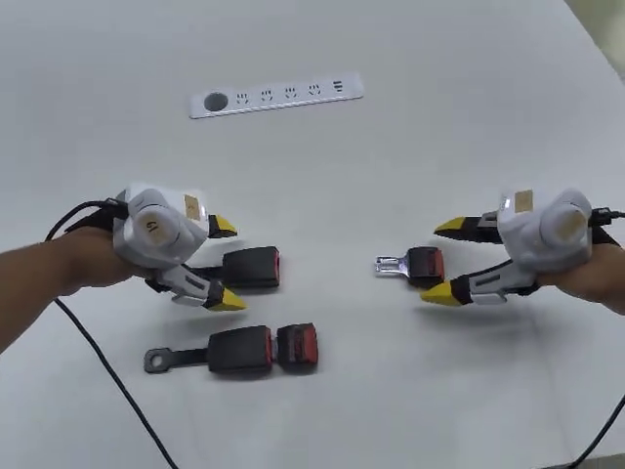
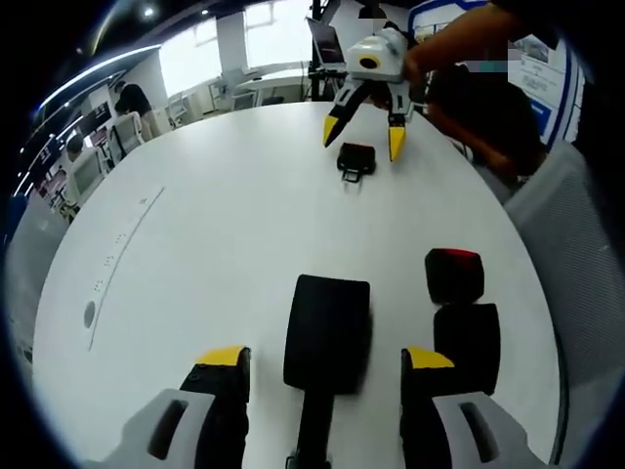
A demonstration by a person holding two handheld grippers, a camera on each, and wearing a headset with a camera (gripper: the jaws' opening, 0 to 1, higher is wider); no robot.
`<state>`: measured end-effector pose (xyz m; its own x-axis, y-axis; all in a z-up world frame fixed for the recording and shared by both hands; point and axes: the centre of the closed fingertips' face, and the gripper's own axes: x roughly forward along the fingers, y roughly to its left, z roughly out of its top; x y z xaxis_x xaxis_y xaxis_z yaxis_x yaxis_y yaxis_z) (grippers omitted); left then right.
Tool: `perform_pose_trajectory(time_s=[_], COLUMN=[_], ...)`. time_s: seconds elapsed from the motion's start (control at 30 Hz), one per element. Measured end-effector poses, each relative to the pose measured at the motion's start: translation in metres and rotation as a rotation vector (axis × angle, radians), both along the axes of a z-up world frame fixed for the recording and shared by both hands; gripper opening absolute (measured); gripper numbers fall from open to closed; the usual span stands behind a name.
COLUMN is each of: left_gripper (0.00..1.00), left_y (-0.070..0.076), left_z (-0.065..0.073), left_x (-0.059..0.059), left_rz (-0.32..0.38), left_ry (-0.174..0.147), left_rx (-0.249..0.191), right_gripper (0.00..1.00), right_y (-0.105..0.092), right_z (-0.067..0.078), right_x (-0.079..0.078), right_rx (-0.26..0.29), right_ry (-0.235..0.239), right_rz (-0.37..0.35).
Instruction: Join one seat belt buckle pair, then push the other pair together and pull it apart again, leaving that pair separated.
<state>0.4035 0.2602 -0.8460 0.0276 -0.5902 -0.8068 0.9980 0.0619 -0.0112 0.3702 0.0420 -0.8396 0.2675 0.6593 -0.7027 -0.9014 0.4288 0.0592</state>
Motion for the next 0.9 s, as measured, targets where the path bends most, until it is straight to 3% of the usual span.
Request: perform_pose_trajectory(time_s=[0.23, 0.3, 0.57, 0.77, 0.9], left_gripper=[0.57, 0.57, 0.51, 0.46, 0.35], left_y=[0.0, 0.004, 0.004, 0.004, 0.004], left_z=[-0.005, -0.01, -0.009, -0.008, -0.008], left_x=[-0.002, -0.004, -0.005, -0.002, -0.001], left_rz=[-0.025, -0.063, -0.054, -0.051, -0.057], left_ry=[0.004, -0.018, 0.002, -0.001, -0.009], left_rx=[-0.003, 0.023, -0.003, -0.009, -0.013], right_gripper=[0.57, 0.57, 0.47, 0.41, 0.37], right_y=[-0.001, -0.002, -0.002, -0.003, -0.004], right_z=[-0.005, -0.007, -0.017, -0.012, -0.012], right_x=[0.0, 0.0, -0.005, 0.0, 0.001], right_rx=[-0.02, -0.033, -0.073, -0.062, -0.063], right_ry=[0.012, 0.01, 0.022, 0.014, 0.012], right_rz=[0.023, 0.033, 0.094, 0.094, 0.113])
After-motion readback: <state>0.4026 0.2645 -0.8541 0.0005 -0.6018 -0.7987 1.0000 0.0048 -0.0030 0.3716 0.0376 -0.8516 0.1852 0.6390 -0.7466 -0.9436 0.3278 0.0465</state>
